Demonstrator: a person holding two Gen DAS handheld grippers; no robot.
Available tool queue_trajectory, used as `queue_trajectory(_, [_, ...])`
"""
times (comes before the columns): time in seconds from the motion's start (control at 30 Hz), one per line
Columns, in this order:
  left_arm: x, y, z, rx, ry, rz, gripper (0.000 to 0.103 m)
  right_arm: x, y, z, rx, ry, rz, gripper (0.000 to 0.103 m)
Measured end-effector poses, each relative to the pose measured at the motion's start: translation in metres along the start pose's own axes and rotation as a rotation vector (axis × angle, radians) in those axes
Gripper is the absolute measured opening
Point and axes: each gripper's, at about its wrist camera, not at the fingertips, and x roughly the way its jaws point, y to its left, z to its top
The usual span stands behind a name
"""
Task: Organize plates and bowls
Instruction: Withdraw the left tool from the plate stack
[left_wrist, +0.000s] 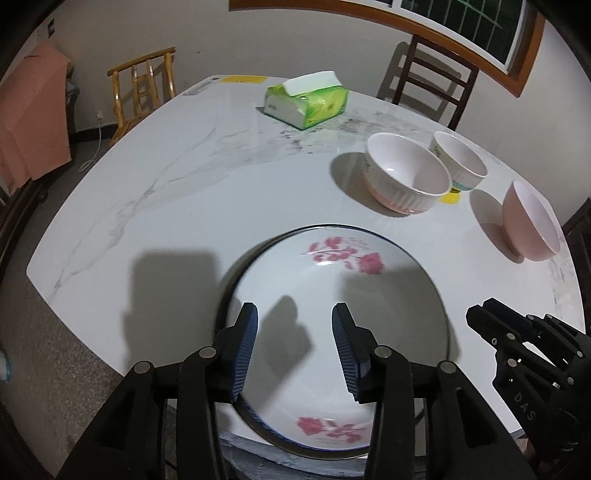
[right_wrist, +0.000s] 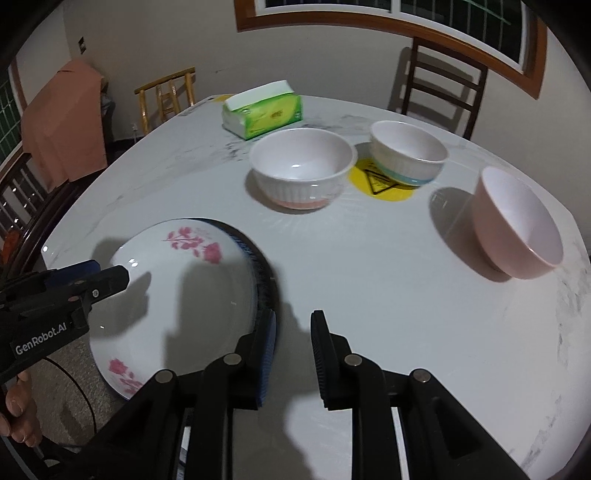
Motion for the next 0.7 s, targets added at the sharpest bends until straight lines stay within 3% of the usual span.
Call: queue_trajectory(0.7, [0.010, -0.105, 0.005, 0.153, 0.030, -0.059, 0.042, -0.020, -0.100, -0.018, 0.118, -0.013, -0.114, 0.020])
